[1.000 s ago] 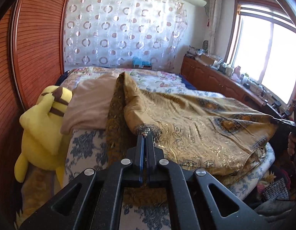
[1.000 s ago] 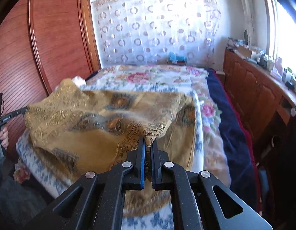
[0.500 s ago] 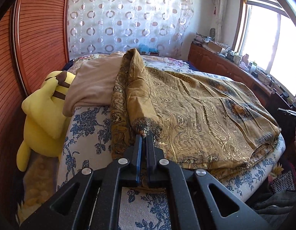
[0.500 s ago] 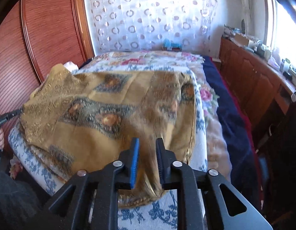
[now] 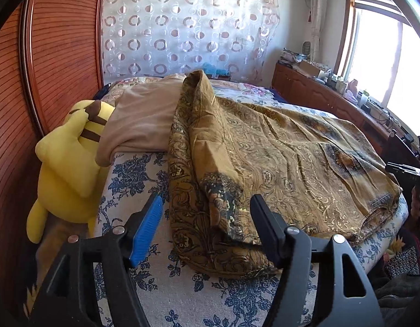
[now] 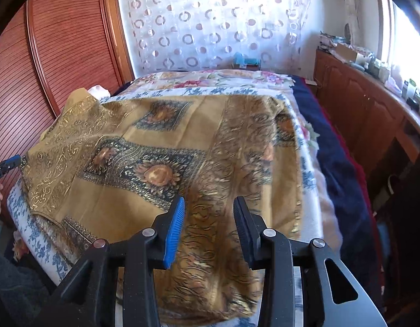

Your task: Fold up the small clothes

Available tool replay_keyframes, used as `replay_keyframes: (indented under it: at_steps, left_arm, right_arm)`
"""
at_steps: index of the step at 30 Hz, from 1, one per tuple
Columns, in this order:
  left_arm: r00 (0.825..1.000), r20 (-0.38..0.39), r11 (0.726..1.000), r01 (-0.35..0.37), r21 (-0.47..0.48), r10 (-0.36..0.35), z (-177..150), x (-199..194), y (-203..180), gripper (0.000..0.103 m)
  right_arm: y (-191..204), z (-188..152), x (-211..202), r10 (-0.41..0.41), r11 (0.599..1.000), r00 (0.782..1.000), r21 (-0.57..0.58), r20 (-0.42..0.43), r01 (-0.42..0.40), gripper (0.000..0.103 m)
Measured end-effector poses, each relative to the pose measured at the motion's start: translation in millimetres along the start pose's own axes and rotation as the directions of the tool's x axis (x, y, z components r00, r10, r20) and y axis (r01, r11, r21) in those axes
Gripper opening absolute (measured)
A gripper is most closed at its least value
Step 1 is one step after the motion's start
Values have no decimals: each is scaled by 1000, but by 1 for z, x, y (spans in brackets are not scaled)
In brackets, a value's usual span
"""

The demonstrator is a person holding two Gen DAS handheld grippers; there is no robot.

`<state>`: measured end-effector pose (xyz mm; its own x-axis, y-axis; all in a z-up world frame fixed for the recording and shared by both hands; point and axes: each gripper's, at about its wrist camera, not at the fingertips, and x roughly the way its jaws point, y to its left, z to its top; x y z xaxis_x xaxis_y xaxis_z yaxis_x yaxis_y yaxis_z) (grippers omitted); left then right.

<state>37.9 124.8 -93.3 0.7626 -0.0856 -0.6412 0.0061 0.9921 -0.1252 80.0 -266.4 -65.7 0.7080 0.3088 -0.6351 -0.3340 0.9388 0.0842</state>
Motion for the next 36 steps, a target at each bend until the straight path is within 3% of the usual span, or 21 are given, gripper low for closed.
replay_keyframes:
  at_steps: [6,11,18,21,26,31,36]
  left_arm:
    - [999,-43,999,-19,-40,17,1,19,10,68]
    - [999,-52,997,-18,-76,14,-1,24,16,68]
    - [998,-61,993,17,-113,-24,-3,29,22,67]
    - [995,-74,989,59,-135,-70,-4,32,22,52]
    - [994,-80,989,58,-138,-69,-7,36,22,46]
    - [991,-81,989,97,-115,-107,-7,35,12,11]
    - [991,-21,990,129,-55,-130,6,17,-8,8]
  right_arm:
    - [12,-3,18,-15,999,1000,-33,-20,15,39]
    - [20,-7,30,-55,997,998,-65,-42,52,61]
    - [27,-10,36,-78,993,997,-90,-22,76,71]
    - [26,-11,36,-75,994,997,-87,-22,73,73]
    - [23,-12,32,-72,994,997,-89,-22,69,74]
    - [24,-13,32,-71,994,997,-90,-23,69,74]
    - [24,-12,31,-69,994,997,-86,-22,67,75]
